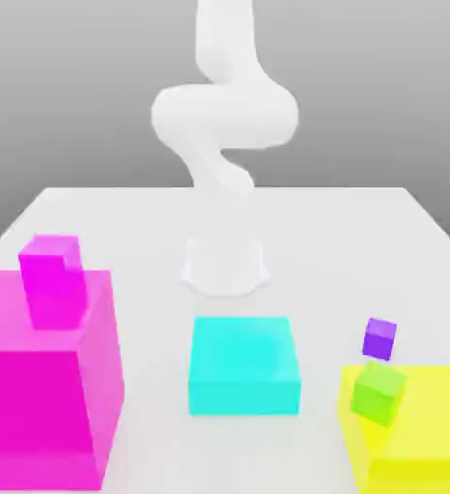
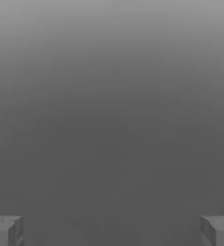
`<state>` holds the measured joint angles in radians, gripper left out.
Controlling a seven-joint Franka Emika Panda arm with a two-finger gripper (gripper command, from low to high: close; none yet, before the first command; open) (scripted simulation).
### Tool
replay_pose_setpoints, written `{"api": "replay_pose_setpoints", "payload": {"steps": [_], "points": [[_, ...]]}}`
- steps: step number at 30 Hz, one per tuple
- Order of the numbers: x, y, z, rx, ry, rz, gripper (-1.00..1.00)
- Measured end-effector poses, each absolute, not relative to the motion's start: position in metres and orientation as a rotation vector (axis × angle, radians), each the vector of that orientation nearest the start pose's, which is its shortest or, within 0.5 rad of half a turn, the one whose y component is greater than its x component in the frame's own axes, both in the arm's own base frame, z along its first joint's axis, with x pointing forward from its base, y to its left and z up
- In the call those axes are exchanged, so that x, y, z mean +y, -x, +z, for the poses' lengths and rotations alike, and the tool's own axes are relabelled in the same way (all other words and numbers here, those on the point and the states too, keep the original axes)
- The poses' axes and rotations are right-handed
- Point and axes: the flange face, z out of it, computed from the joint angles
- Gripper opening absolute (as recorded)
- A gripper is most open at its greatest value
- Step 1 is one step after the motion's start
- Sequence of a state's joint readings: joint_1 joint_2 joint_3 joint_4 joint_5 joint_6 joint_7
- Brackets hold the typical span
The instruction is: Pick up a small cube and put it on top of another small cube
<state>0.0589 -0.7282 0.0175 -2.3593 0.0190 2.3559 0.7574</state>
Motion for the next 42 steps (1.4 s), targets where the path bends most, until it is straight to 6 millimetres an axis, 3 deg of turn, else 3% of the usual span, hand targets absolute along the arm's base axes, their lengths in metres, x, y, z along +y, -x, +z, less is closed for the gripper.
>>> {"api": "replay_pose_setpoints", "payload": {"steps": [4, 6, 9, 14, 20, 21, 27, 28, 35, 42], "points": [[0.097, -0.405, 0.562, 0.663, 2.704, -0.743, 0.0], [0.13, -0.407, 0.512, 0.533, 2.777, -0.652, 0.0], [0.177, -0.395, 0.437, 0.326, 2.875, -0.515, 0.0], [0.237, -0.337, 0.316, -0.052, 3.003, -0.285, 0.0], [0.261, -0.235, 0.202, -0.527, 3.082, -0.035, 0.0], [0.265, -0.224, 0.19, -0.584, 3.08, -0.018, 0.0], [0.258, -0.224, 0.137, -0.569, 3.088, 0.001, 0.0], [0.258, -0.224, 0.129, -0.57, 3.088, 0.002, -1.0], [0.257, -0.224, 0.127, -0.569, 3.089, 0.0, -1.0], [0.259, -0.223, 0.179, -0.577, 3.09, -0.001, -1.0]]}}
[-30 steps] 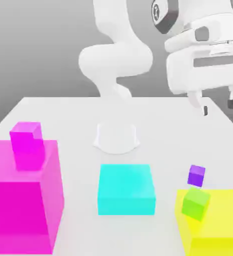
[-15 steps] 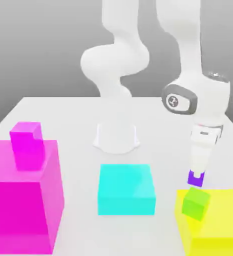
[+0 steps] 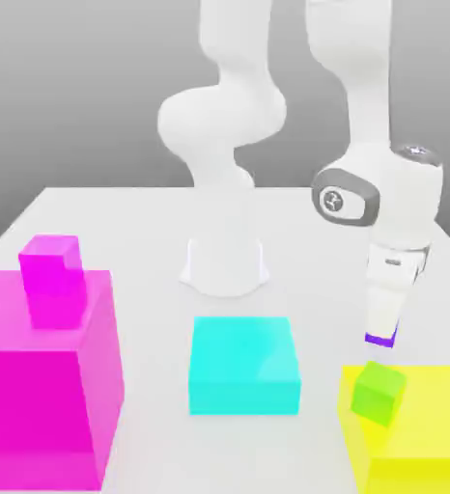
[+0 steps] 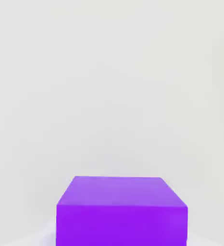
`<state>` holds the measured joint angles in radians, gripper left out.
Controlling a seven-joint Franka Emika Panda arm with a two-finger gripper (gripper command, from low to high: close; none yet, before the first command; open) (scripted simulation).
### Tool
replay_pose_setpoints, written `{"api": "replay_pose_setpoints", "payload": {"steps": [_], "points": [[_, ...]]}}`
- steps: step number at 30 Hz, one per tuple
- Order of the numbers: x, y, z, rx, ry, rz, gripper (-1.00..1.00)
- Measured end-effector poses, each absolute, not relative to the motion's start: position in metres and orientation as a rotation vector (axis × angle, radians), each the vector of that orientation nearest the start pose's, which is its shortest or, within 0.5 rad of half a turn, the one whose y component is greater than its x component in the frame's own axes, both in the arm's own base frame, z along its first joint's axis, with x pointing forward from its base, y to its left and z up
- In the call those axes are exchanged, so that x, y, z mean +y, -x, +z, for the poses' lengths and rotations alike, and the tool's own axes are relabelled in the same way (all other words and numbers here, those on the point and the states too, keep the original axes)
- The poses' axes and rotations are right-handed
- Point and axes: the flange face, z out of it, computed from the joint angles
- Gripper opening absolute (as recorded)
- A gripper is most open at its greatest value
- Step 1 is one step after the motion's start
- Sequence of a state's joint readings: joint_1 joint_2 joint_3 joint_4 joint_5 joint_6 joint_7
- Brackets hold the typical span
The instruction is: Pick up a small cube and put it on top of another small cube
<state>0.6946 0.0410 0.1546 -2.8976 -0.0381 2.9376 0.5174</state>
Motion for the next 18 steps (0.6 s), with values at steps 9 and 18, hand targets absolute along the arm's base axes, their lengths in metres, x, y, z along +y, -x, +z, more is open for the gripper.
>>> {"api": "replay_pose_setpoints", "payload": {"steps": [9, 18], "points": [[0.269, -0.323, 0.21, -0.37, 3.139, 0.131, -1.0], [0.206, -0.46, 0.268, -0.069, 3.132, 0.215, -1.0]]}}
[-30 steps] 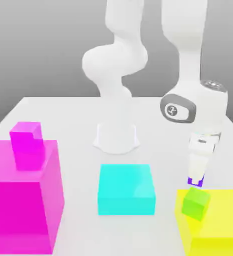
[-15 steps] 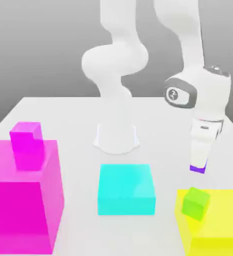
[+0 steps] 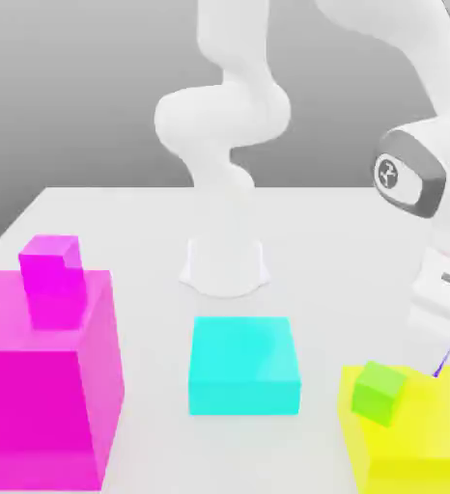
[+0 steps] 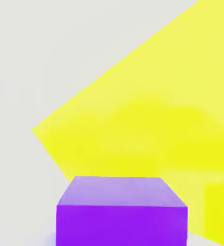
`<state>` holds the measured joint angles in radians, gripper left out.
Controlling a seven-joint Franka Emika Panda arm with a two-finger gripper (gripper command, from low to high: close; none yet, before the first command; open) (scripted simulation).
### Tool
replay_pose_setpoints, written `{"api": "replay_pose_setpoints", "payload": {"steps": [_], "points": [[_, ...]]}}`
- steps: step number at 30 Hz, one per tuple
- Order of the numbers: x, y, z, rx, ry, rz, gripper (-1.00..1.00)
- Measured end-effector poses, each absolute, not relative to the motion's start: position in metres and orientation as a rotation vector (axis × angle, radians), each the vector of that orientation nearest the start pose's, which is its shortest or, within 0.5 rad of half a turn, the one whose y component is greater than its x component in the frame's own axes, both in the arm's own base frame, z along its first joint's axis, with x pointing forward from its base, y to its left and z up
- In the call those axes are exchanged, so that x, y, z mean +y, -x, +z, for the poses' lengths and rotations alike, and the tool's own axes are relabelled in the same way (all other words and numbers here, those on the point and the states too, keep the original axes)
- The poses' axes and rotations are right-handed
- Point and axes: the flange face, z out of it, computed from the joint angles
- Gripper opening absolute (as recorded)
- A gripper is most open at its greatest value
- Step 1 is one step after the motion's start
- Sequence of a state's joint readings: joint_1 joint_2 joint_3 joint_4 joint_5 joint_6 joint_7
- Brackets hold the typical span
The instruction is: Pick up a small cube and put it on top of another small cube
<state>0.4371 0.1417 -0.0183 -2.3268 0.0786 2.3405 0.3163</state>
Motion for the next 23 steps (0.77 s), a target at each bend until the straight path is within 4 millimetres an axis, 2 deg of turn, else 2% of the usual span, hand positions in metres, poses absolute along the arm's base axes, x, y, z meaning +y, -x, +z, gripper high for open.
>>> {"api": "replay_pose_setpoints", "payload": {"steps": [4, 6, 8, 11, 14, 15, 16, 17, 18, 23], "points": [[0.096, -0.517, 0.309, 0.191, 3.115, 0.167, -1.0], [0.03, -0.533, 0.331, 0.334, 3.1, 0.143, -1.0], [-0.041, -0.54, 0.354, 0.483, 3.079, 0.117, -1.0], [-0.152, -0.53, 0.391, 0.709, 3.037, 0.078, -1.0], [-0.264, -0.493, 0.43, 0.939, 2.982, 0.035, -1.0], [-0.296, -0.478, 0.434, 1.001, 2.966, 0.017, -1.0], [-0.306, -0.474, 0.427, 1.011, 2.965, 0.008, -1.0], [-0.302, -0.477, 0.414, 0.992, 2.973, 0.004, -1.0], [-0.303, -0.476, 0.401, 0.989, 2.976, 0.002, 1.0], [-0.302, -0.476, 0.401, 0.988, 2.975, 0.002, 1.0]]}}
